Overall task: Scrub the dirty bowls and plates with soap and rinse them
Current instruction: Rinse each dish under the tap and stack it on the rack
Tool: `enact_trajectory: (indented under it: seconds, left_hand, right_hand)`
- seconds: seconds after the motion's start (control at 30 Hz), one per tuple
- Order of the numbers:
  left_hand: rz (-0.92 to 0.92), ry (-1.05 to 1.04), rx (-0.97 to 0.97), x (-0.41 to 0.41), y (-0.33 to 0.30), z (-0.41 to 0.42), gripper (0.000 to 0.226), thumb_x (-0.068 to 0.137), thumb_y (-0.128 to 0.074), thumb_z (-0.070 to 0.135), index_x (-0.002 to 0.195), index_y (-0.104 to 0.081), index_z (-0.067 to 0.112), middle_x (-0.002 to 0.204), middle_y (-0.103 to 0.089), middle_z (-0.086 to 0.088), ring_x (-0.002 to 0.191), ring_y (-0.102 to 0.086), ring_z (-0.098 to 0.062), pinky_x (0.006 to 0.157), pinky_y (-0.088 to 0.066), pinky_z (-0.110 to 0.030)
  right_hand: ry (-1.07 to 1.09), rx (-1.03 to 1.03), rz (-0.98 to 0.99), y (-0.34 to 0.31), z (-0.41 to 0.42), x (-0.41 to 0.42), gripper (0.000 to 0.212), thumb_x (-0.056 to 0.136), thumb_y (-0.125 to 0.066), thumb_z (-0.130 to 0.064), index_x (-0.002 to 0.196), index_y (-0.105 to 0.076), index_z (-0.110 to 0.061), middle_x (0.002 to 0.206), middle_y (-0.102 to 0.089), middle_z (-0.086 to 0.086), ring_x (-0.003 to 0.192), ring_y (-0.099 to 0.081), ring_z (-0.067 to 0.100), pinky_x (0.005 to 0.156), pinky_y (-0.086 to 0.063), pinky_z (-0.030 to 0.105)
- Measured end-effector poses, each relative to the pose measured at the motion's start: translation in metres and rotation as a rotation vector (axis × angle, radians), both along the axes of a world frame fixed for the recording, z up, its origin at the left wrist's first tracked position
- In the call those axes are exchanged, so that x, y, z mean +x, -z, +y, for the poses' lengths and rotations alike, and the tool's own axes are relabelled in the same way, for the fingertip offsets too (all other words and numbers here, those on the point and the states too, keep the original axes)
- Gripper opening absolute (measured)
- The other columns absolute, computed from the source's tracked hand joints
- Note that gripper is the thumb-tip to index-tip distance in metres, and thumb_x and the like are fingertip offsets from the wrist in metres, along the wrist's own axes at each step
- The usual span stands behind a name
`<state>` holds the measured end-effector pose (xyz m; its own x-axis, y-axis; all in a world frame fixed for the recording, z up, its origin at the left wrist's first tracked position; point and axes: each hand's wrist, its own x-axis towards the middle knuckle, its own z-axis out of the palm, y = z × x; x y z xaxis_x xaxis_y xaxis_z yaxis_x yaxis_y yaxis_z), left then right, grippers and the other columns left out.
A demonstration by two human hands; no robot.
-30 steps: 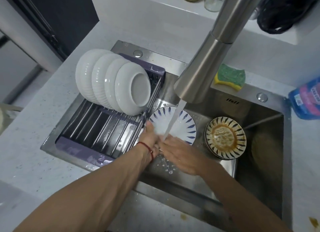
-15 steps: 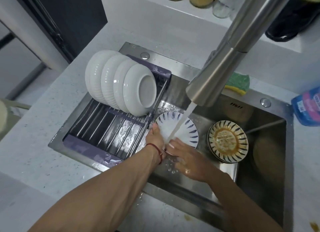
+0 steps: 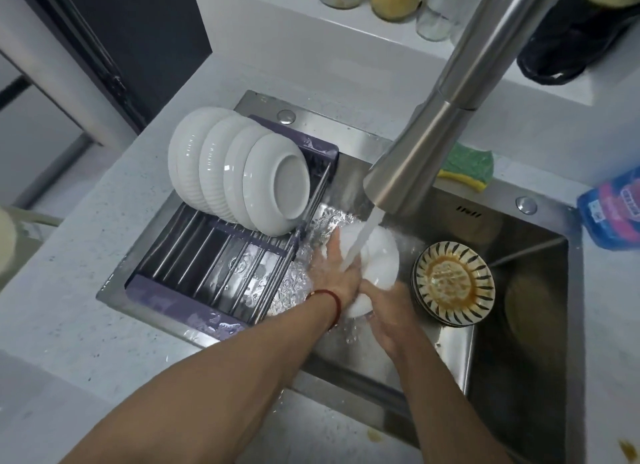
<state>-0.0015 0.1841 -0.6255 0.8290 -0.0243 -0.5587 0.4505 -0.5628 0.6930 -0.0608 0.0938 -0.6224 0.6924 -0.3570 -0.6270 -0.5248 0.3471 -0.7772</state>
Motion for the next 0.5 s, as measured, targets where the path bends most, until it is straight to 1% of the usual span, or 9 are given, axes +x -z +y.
enact_trajectory:
  seconds: [0.1,0.17,0.23,0.27,0.3,0.37,0.43,0.47,0.5]
  left_hand:
    - [0.071,-0.086,0.063,0.007,-0.001,0.008,0.056,0.101,-0.051,0.058,0.140,-0.043,0.020,0.138,-0.055,-0.016,0.123,-0.060,-0.039,0.101,-0.053,-0.055]
    - [0.209,-0.199,-0.054,0.011,-0.009,0.014,0.070,0.089,-0.067,0.065,0.131,-0.051,0.011,0.128,-0.064,-0.012,0.110,-0.068,-0.035,0.094,-0.059,-0.047]
    - [0.315,-0.299,-0.199,0.015,-0.021,0.020,0.097,0.064,-0.088,0.065,0.134,-0.053,0.009,0.127,-0.068,-0.011,0.110,-0.070,-0.035,0.095,-0.060,-0.050]
    - [0.342,-0.330,-0.255,0.017,-0.024,0.022,0.106,0.052,-0.094,0.059,0.137,-0.053,0.010,0.127,-0.068,-0.011,0.110,-0.070,-0.036,0.094,-0.060,-0.052]
    - [0.332,-0.331,-0.291,0.019,-0.034,0.023,0.106,0.051,-0.098,0.047,0.139,-0.052,0.011,0.127,-0.068,-0.011,0.111,-0.068,-0.036,0.095,-0.060,-0.053]
    - [0.260,-0.275,-0.261,0.020,-0.044,0.021,0.085,0.064,-0.097,0.026,0.136,-0.053,0.014,0.128,-0.066,-0.010,0.116,-0.064,-0.034,0.100,-0.057,-0.050]
    - [0.161,-0.211,-0.229,0.019,-0.051,0.020,0.075,0.072,-0.093,0.017,0.134,-0.052,0.017,0.127,-0.063,-0.007,0.118,-0.061,-0.031,0.105,-0.054,-0.047]
    - [0.114,-0.177,-0.222,0.019,-0.054,0.019,0.072,0.074,-0.091,0.016,0.135,-0.052,0.018,0.126,-0.063,-0.006,0.118,-0.060,-0.029,0.106,-0.053,-0.045]
    - [0.065,-0.126,-0.192,0.017,-0.059,0.017,0.069,0.075,-0.090,0.016,0.133,-0.053,0.020,0.124,-0.063,-0.005,0.116,-0.061,-0.028,0.105,-0.053,-0.043]
  right_hand:
    - [0.123,0.293,-0.028,-0.011,-0.010,-0.006,0.040,0.083,-0.065,0.009,0.121,-0.066,-0.002,0.113,-0.074,0.021,0.105,-0.072,0.038,0.085,-0.060,0.050]
    - [0.198,0.419,-0.029,-0.008,-0.020,-0.010,0.047,0.083,-0.062,0.004,0.129,-0.063,-0.005,0.123,-0.070,0.022,0.115,-0.066,0.041,0.088,-0.058,0.055]
    - [0.235,0.455,-0.014,-0.002,-0.023,-0.013,0.053,0.083,-0.059,-0.005,0.136,-0.060,-0.013,0.129,-0.067,0.021,0.120,-0.062,0.042,0.083,-0.060,0.055]
    - [0.253,0.454,0.002,-0.002,-0.020,-0.013,0.051,0.086,-0.056,-0.009,0.137,-0.059,-0.016,0.129,-0.067,0.020,0.119,-0.062,0.042,0.080,-0.061,0.054]
    - [0.268,0.448,0.007,-0.005,-0.015,-0.014,0.047,0.090,-0.054,-0.013,0.137,-0.059,-0.018,0.129,-0.067,0.019,0.118,-0.062,0.042,0.076,-0.061,0.052]
    - [0.294,0.341,0.060,-0.002,-0.004,-0.007,0.043,0.094,-0.059,-0.029,0.136,-0.059,-0.020,0.126,-0.069,0.017,0.112,-0.065,0.040,0.071,-0.061,0.051]
    - [0.258,0.175,0.134,0.009,0.006,0.006,0.058,0.085,-0.064,-0.056,0.132,-0.061,-0.021,0.123,-0.071,0.014,0.107,-0.069,0.038,0.077,-0.061,0.054]
    - [0.231,0.054,0.170,0.006,0.010,0.016,0.064,0.082,-0.058,-0.065,0.128,-0.062,-0.020,0.121,-0.071,0.014,0.104,-0.069,0.037,0.080,-0.061,0.053]
    - [0.193,-0.011,0.185,0.002,0.016,0.027,0.061,0.087,-0.050,-0.065,0.124,-0.063,-0.018,0.118,-0.070,0.015,0.101,-0.069,0.033,0.081,-0.060,0.049]
